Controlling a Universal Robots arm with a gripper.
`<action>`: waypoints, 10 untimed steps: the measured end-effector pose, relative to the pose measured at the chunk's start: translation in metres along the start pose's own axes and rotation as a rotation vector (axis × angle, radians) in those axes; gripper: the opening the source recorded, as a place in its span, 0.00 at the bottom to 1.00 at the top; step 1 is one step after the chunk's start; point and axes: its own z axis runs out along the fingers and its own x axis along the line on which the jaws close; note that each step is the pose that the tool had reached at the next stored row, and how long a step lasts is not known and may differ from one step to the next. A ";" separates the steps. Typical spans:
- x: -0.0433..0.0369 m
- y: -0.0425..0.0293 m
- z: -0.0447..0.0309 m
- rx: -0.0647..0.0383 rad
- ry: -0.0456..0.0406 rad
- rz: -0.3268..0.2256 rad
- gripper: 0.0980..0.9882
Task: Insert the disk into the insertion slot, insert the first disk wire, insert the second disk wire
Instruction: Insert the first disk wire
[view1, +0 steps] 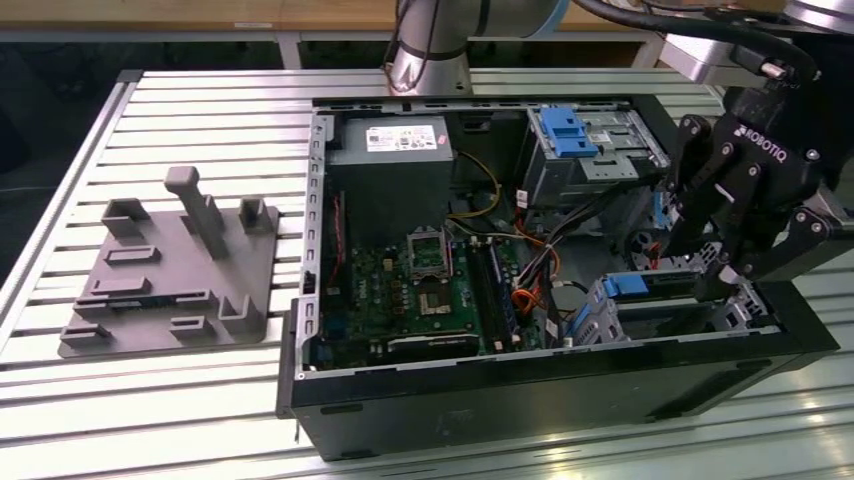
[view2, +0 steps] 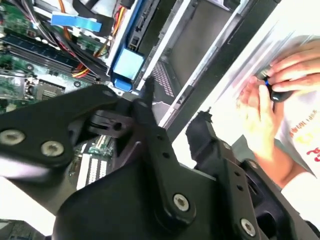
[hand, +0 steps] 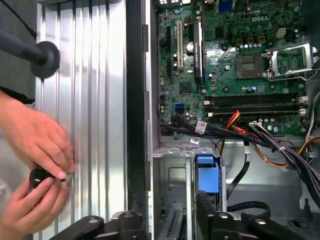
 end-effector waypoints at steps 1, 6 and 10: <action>-0.0003 0.0000 0.0001 0.000 0.0027 0.000 0.49; -0.0004 0.0000 0.0004 0.000 0.0052 0.000 0.41; -0.0009 -0.0096 0.0000 0.001 0.0041 -0.003 0.41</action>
